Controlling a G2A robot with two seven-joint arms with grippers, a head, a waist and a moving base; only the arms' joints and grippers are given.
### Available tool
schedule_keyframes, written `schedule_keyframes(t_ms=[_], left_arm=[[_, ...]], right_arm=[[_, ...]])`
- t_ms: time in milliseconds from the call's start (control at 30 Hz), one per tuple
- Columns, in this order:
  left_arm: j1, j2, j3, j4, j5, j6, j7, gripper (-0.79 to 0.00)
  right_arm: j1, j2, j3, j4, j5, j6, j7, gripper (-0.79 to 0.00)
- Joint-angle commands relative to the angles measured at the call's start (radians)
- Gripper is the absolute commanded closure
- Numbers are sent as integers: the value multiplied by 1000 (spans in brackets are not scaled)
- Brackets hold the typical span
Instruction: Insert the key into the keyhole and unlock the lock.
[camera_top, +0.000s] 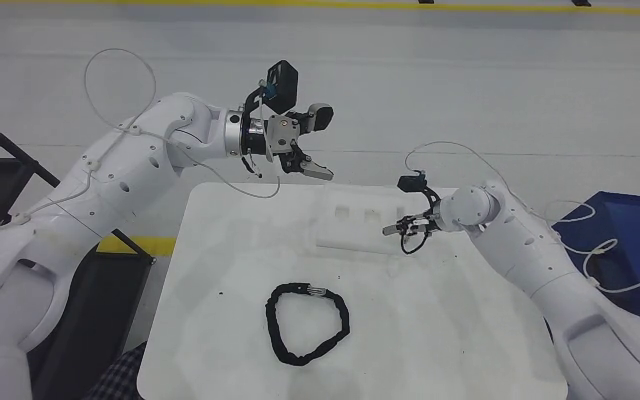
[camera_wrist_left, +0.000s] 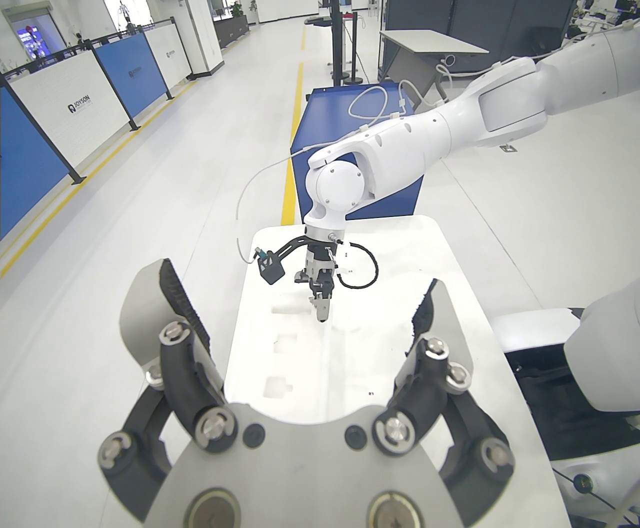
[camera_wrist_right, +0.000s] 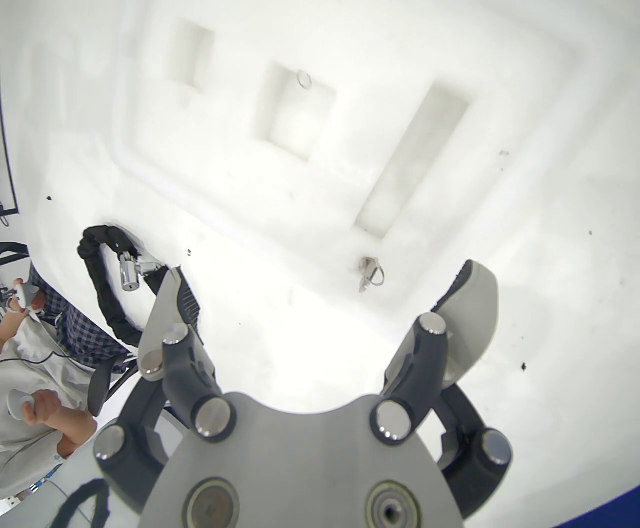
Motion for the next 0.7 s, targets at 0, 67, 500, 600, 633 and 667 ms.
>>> schedule_keyframes(t_ms=[0,67,500,600,633,667], left_arm=[[0,0,0,0,0,0,0,-785],[0,0,0,0,0,0,0,-785],[0,0,0,0,0,0,0,-785],[0,0,0,0,0,0,0,-785],[0,0,0,0,0,0,0,-785],[0,0,0,0,0,0,0,-785]], right_arm=[[-2,-1,-7,-23,-22,30,30,-785],[-6,-2,-7,-30,-31,49,37,-785],[-13,-15,2,-10,-59,37,30,-520],[-10,-20,3,3,-63,29,29,-388],[-9,-21,4,9,-66,29,26,-385],[-8,-23,3,14,-70,30,25,-379]])
